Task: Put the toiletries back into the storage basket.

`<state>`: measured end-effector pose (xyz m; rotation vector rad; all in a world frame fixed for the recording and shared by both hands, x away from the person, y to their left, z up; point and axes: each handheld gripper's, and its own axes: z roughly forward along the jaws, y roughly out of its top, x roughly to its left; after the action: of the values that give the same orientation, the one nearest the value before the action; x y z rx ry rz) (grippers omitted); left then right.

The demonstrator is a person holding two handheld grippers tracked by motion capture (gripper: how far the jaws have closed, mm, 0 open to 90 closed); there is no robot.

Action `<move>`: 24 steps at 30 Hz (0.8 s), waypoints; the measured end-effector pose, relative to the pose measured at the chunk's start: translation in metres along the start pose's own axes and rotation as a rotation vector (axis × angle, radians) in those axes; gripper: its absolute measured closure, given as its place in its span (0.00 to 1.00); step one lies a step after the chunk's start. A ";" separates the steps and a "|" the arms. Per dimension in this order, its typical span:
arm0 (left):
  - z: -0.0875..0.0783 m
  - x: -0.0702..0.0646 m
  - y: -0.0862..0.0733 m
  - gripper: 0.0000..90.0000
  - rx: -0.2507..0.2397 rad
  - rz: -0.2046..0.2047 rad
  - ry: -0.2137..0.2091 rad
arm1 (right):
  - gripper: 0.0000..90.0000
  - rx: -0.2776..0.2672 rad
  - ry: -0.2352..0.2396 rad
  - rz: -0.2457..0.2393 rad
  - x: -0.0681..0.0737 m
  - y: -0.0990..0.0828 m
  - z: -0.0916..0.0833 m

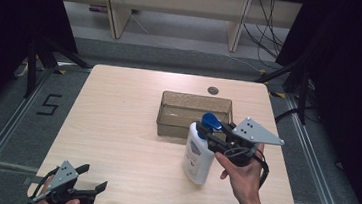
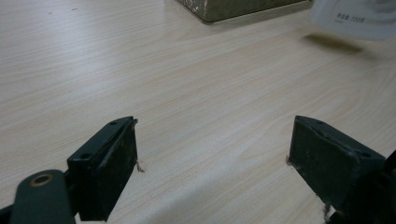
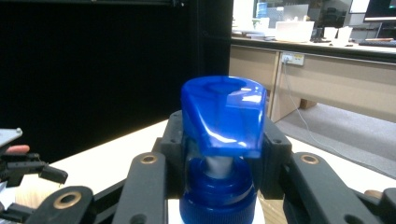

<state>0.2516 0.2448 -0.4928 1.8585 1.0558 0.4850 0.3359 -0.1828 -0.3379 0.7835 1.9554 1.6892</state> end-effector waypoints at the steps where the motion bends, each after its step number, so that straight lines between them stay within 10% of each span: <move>1: 0.000 0.000 0.000 0.17 0.003 0.000 0.001 | 0.72 -0.015 -0.003 -0.010 -0.002 0.001 0.001; 24: 0.000 0.001 0.000 0.17 -0.001 -0.007 0.001 | 0.73 -0.057 -0.011 -0.017 -0.018 0.037 -0.002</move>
<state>0.2521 0.2454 -0.4934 1.8531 1.0619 0.4823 0.3527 -0.1933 -0.3019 0.7511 1.8932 1.7190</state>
